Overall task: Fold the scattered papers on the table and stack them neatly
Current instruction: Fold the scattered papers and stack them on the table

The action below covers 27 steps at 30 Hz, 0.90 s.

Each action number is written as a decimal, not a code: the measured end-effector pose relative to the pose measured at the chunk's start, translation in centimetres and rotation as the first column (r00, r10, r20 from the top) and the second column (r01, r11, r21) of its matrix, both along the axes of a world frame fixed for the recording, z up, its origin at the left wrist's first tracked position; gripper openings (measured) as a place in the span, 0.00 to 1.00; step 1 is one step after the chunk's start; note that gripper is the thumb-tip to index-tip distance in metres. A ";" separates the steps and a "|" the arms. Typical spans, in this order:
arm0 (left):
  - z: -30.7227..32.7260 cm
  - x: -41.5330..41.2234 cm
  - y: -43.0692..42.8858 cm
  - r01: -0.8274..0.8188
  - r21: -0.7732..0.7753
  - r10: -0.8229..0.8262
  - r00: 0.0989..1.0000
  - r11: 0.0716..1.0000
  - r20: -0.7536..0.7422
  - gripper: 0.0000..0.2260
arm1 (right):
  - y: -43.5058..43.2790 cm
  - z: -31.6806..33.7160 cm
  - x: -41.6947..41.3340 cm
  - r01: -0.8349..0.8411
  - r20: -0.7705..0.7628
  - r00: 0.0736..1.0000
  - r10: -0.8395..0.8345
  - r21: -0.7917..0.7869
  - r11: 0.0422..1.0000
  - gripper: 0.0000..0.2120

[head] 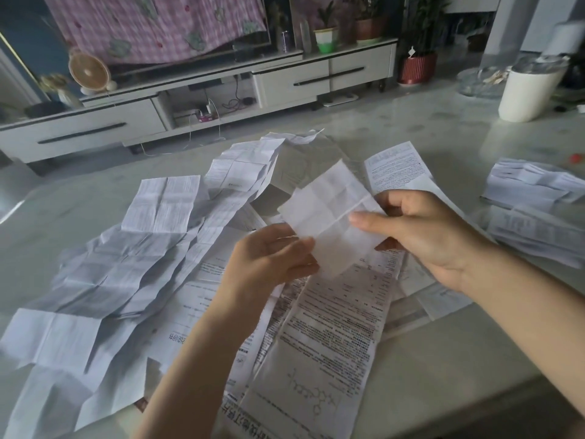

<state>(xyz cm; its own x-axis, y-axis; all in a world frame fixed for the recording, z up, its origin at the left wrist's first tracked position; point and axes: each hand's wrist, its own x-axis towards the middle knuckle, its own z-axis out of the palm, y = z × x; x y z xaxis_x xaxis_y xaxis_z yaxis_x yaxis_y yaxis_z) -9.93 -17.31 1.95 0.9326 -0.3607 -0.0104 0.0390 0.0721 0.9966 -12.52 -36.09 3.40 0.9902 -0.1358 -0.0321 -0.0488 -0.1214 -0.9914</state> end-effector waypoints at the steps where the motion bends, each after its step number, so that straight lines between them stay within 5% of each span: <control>1: 0.0 -0.1 -0.1 -0.020 -0.015 0.019 1.000 1.000 -0.016 0.04 | 0.0 0.0 0.0 -0.004 -0.030 1.000 0.006 0.038 0.999 0.05; 5: -0.2 -0.3 -0.4 -0.118 0.032 0.118 0.993 0.993 0.003 0.06 | 0.4 -0.5 0.0 -0.060 -0.118 0.992 0.053 -0.054 0.997 0.08; 19: 0.3 -0.6 -0.6 -0.131 0.100 0.128 0.991 0.986 0.040 0.04 | 0.9 -0.7 0.3 -0.010 -0.021 1.000 0.010 -0.004 1.000 0.04; 23: 0.3 -0.2 -0.1 0.063 0.158 -0.056 0.997 0.986 -0.047 0.03 | 0.6 -0.8 0.4 0.007 -0.010 1.000 -0.008 -0.081 0.997 0.14; 27: 0.7 0.1 0.7 0.195 0.138 -0.177 0.975 0.971 -0.133 0.13 | 1.1 0.1 -0.5 -0.262 -0.096 0.965 0.245 -0.253 0.931 0.10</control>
